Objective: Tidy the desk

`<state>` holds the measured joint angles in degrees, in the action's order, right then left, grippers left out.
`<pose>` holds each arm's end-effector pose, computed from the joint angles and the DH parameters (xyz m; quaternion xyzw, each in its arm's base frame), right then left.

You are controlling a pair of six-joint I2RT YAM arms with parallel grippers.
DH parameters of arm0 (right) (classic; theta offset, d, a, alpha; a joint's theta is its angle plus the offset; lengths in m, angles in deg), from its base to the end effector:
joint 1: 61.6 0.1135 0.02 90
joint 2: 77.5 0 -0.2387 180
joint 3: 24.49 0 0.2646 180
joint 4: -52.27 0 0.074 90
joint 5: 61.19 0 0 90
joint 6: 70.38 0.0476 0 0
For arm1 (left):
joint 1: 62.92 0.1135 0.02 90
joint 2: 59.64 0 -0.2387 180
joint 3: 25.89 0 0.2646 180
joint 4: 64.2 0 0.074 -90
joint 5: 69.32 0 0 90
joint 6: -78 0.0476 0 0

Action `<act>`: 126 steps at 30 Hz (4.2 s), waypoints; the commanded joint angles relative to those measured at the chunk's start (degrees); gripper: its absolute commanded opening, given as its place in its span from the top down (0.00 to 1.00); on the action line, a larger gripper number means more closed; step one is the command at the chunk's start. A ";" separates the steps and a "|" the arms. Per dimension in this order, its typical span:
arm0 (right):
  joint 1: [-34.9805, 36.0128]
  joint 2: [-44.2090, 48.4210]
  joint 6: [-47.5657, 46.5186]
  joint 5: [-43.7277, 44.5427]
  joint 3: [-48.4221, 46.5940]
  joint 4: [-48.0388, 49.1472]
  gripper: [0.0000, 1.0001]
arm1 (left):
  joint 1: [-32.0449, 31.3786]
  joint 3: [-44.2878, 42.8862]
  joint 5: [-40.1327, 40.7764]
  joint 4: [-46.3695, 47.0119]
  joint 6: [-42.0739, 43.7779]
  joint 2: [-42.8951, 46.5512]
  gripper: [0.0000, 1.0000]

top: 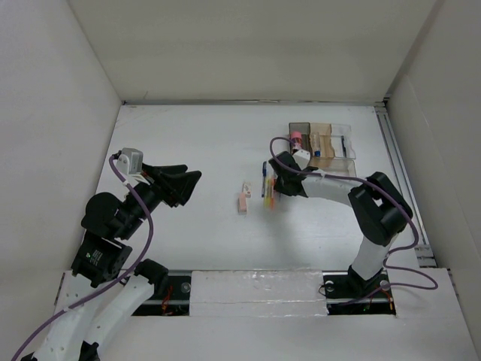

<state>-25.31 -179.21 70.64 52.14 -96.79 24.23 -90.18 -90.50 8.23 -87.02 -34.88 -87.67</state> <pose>0.3032 0.1992 0.1181 0.1767 0.9251 0.0490 0.3326 0.1187 -0.0727 0.4120 0.1087 0.6100 -0.3920 0.6800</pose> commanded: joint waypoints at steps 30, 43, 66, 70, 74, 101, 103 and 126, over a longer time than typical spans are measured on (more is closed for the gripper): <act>-6.13 23.92 -10.49 -2.50 -2.50 -0.44 0.99 | -0.16 -0.26 -1.09 2.42 0.72 0.87 0.50; -29.34 8.47 -15.60 10.67 -15.84 -2.19 1.00 | -0.16 -0.35 -1.18 2.42 0.81 0.70 0.49; -27.50 -5.95 -29.23 21.41 -19.82 6.59 0.99 | -0.16 -0.44 -0.74 2.24 0.90 0.00 0.49; -26.89 -6.04 -29.75 20.09 -18.68 7.64 0.98 | -0.16 -0.26 -0.91 2.33 0.90 0.08 0.49; -26.36 -7.53 -29.49 18.51 -20.42 5.37 0.95 | -0.16 -0.35 -0.82 2.33 0.90 0.26 0.49; 0.06 13.12 -6.30 3.20 1.27 5.26 0.84 | -0.16 -0.26 -0.12 2.24 0.64 0.17 0.49; 2.11 11.72 -5.06 3.82 3.29 5.88 0.68 | -0.16 -0.52 0.06 2.07 0.64 0.17 0.49; 3.17 -1.03 -4.79 1.89 -0.30 7.21 0.64 | -0.16 -0.17 -0.39 2.33 0.72 -0.01 0.49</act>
<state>-22.46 -179.14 65.72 53.80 -95.00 29.96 -90.18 -90.50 7.86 -87.00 -34.74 -87.36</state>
